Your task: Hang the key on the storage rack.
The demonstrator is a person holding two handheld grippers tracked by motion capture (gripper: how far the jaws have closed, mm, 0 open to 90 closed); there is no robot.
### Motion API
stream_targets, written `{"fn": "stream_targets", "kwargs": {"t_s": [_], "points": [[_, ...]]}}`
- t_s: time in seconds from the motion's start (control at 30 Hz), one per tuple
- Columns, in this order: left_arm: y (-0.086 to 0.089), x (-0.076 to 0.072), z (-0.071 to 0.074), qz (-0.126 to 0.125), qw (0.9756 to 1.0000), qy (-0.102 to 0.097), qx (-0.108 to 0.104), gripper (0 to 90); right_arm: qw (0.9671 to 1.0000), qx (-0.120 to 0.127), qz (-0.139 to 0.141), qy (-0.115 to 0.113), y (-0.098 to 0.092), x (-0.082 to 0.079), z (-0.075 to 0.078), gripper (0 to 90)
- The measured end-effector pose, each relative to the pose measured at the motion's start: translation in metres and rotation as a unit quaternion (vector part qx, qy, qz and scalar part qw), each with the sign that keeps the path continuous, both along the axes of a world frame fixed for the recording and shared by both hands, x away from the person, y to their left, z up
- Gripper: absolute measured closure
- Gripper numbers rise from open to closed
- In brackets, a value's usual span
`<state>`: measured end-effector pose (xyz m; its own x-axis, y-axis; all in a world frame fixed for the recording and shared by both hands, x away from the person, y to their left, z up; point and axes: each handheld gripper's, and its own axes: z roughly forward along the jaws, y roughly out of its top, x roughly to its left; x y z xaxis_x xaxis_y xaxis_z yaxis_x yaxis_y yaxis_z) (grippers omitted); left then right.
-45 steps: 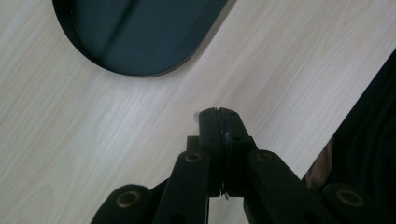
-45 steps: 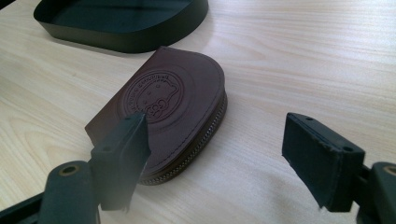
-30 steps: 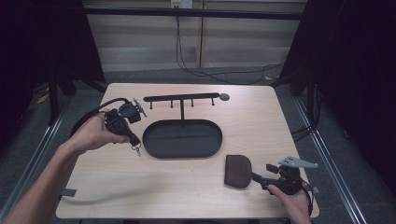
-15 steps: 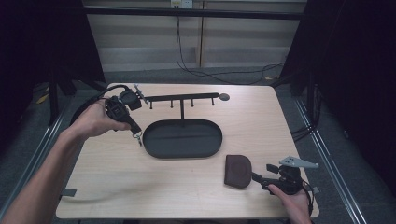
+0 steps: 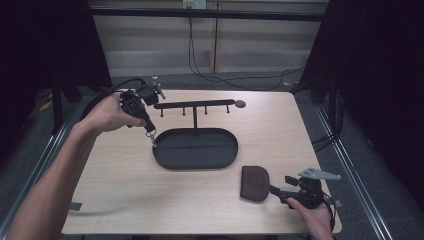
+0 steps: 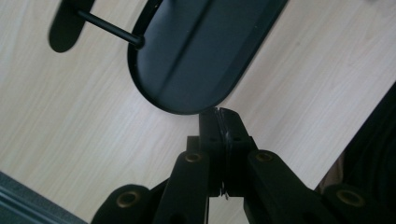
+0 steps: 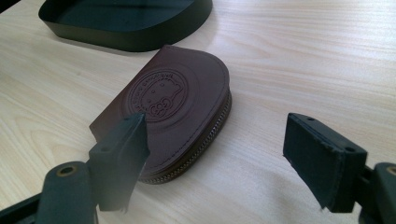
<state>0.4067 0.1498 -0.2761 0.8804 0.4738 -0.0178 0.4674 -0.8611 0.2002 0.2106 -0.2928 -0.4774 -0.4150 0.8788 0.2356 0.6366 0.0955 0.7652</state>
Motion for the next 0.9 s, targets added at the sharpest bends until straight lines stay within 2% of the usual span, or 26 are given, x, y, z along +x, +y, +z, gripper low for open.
{"fn": "stream_targets", "kwargs": {"t_s": [0.03,0.17,0.4,0.5,0.63,0.9], "points": [[-0.001,0.002,0.001,0.008,1.0,0.0,0.004,89.4,1.0,-0.001,0.001,0.0,0.0,0.0,0.0,22.2],[-0.004,0.009,0.004,0.01,1.0,0.0,0.001,89.4,1.0,-0.002,0.004,0.001,0.001,0.0,0.0,22.1],[-0.01,0.025,-0.001,0.019,0.9998,0.007,-0.005,89.4,1.0,-0.001,0.006,0.001,0.001,0.0,0.0,22.1],[-0.011,0.032,-0.002,0.021,0.9997,0.008,-0.001,89.5,1.0,0.0,0.006,0.001,0.001,0.0,0.0,22.1],[-0.011,0.039,-0.002,0.025,0.9996,0.012,-0.008,89.5,1.0,0.001,0.006,0.002,0.001,0.0,0.0,22.1],[-0.013,0.047,-0.003,0.03,0.9995,0.006,-0.01,89.5,1.0,0.0,0.009,0.001,0.001,0.0,0.0,21.9]]}}
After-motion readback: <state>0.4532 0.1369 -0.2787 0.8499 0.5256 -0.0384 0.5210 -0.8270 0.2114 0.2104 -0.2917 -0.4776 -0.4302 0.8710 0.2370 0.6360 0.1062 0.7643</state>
